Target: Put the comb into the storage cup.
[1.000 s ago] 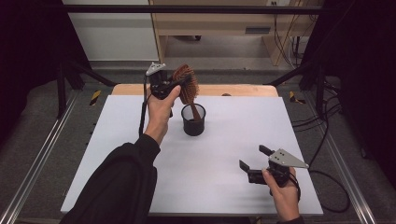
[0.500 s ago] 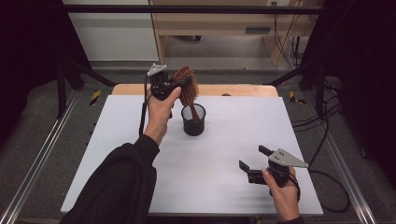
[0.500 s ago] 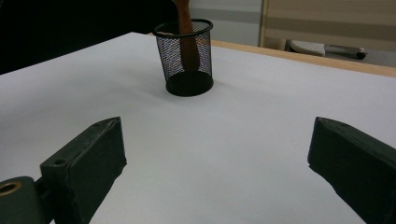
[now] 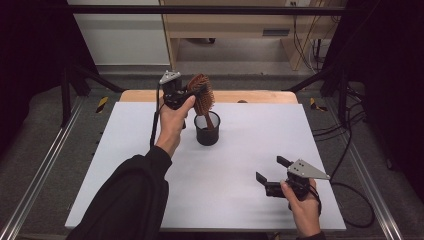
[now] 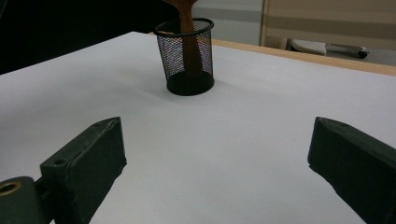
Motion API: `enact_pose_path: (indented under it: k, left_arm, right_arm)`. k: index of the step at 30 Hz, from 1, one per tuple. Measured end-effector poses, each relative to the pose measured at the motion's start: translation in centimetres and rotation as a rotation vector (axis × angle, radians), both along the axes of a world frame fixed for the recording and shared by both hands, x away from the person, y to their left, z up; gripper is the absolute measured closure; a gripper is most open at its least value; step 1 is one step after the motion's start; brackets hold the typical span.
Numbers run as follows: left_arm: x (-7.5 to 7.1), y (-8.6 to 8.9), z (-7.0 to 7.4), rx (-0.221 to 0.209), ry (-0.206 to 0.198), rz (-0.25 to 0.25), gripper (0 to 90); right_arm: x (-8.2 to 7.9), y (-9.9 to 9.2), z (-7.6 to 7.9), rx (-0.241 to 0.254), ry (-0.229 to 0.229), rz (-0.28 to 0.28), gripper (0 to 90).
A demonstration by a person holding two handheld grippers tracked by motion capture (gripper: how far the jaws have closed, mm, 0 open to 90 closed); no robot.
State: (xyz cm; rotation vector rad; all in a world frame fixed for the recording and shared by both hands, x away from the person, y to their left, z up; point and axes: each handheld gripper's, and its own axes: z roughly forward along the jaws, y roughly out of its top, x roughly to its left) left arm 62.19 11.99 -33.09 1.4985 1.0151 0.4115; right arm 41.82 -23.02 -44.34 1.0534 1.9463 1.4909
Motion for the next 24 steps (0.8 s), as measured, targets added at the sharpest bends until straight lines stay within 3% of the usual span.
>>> enact_pose_path:
  k: [24]
  left_arm:
    - [-0.13,-0.24,-0.51,-0.013,0.010,-0.012,51.0]
  right_arm:
    - [0.03,0.12,-0.05,-0.002,0.001,0.006,4.3]
